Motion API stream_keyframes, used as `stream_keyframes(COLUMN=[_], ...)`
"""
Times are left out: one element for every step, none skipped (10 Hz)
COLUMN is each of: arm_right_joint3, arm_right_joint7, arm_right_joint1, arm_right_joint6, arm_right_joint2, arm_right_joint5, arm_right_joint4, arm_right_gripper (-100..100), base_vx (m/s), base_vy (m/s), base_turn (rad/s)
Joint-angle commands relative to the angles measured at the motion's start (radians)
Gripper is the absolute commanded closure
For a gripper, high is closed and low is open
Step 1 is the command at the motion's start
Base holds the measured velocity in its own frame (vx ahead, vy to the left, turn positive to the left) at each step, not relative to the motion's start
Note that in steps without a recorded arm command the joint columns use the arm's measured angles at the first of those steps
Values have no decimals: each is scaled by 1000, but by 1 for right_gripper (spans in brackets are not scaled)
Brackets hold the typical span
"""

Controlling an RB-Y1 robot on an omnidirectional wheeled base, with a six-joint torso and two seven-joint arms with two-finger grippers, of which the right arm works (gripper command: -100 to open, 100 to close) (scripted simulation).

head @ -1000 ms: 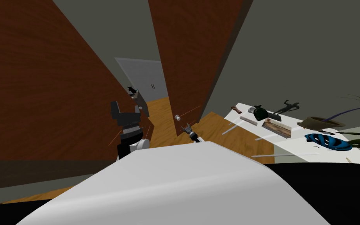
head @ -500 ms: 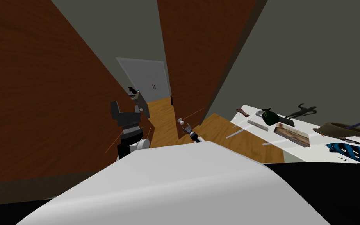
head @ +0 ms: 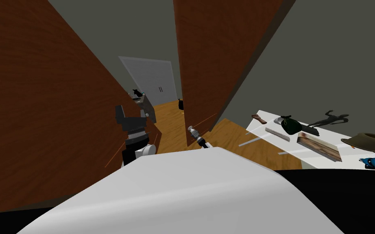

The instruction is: Push the door open

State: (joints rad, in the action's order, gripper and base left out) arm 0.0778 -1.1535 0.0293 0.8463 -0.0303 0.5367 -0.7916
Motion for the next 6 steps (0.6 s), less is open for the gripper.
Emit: stream_keyframes(arm_right_joint3=[-2, -2, -2, -2, -2, -1], arm_right_joint7=[0, 0, 0, 0, 0, 32], arm_right_joint1=[0, 0, 0, 0, 0, 4], arm_right_joint6=[-1, -1, -1, -1, -1, -2], arm_right_joint2=[-2, -2, -2, -2, -2, -3], arm_right_joint5=[-1, -1, -1, -1, -1, -15], arm_right_joint4=[0, 0, 0, 0, 0, 0], arm_right_gripper=[100, 100, 100, 100, 100, 100], base_vx=[-28, -12, 0, 0, 0, 20], base_vy=[-12, -9, 0, 0, 0, 12], base_turn=[20, 11, 0, 0, 0, 57])
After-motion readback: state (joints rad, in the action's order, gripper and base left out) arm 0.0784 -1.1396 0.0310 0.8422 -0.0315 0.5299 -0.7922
